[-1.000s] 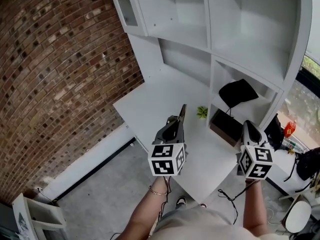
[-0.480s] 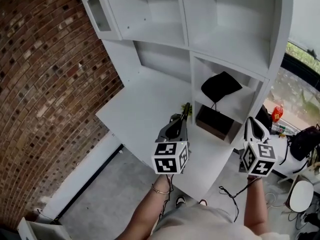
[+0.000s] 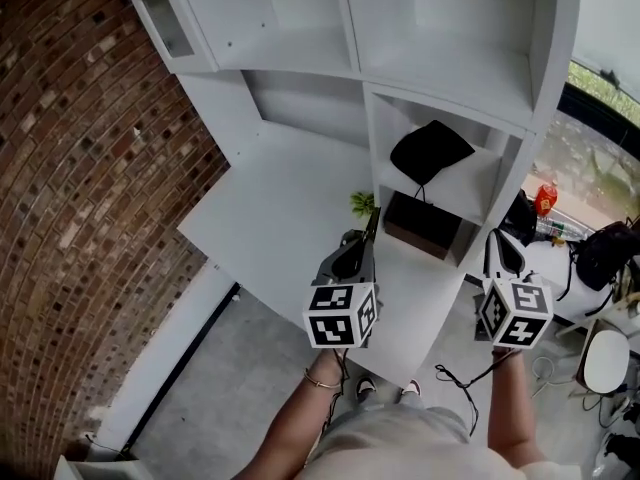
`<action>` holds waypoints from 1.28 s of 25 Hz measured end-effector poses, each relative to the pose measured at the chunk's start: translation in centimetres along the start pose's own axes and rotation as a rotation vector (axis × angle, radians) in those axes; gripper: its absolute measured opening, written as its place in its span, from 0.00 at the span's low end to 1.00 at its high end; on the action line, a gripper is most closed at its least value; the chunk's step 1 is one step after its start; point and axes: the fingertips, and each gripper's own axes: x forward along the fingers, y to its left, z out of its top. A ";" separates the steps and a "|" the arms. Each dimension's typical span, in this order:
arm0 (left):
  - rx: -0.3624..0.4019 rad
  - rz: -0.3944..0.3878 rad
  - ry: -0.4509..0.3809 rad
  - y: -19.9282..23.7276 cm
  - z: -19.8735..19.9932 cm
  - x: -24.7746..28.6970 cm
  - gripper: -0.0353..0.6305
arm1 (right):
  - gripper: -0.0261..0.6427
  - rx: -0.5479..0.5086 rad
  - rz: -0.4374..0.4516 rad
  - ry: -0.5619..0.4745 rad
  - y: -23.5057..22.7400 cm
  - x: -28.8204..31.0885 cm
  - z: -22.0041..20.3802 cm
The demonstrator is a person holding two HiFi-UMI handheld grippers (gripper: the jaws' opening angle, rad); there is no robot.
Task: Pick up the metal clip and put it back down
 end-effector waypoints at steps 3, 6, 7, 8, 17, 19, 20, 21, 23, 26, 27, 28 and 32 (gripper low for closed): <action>-0.012 -0.019 0.037 -0.4 -1.7 0.2 0.08 | 0.04 0.005 -0.014 0.032 0.0 -0.4 -1.4; -0.023 -0.037 0.072 -0.8 -3.4 0.6 0.08 | 0.04 0.012 -0.029 0.067 -0.2 -0.7 -3.0; -0.027 -0.042 0.085 -0.9 -4.0 0.7 0.08 | 0.04 0.016 -0.033 0.080 -0.3 -0.7 -3.6; -0.031 -0.048 0.099 -1.0 -4.6 0.9 0.08 | 0.04 0.020 -0.037 0.093 -0.4 -0.8 -4.2; -0.055 -0.090 0.234 -2.3 -10.4 2.2 0.08 | 0.04 0.076 -0.067 0.194 -0.9 -1.2 -9.6; -0.054 -0.100 0.260 -2.8 -11.5 2.4 0.08 | 0.04 0.087 -0.074 0.214 -1.2 -1.4 -10.7; -0.055 -0.106 0.273 -3.0 -12.0 2.5 0.08 | 0.04 0.092 -0.079 0.223 -1.4 -1.5 -11.1; -0.058 -0.111 0.284 -3.2 -12.5 2.6 0.08 | 0.04 0.098 -0.085 0.231 -1.7 -1.6 -11.6; -0.072 -0.119 0.306 -3.4 -13.5 2.9 0.08 | 0.04 0.111 -0.096 0.245 -2.2 -1.7 -12.5; -0.087 -0.127 0.333 -3.7 -14.9 3.3 0.08 | 0.04 0.128 -0.113 0.265 -2.8 -2.0 -13.9; -0.087 -0.131 0.343 -3.8 -15.4 3.4 0.08 | 0.04 0.133 -0.118 0.273 -2.9 -2.1 -14.4; -0.087 -0.136 0.354 -4.0 -15.9 3.5 0.08 | 0.04 0.138 -0.124 0.281 -3.1 -2.3 -14.9; -0.106 -0.159 0.399 -4.6 -17.8 4.2 0.08 | 0.04 0.152 -0.145 0.311 -3.8 -2.4 -16.5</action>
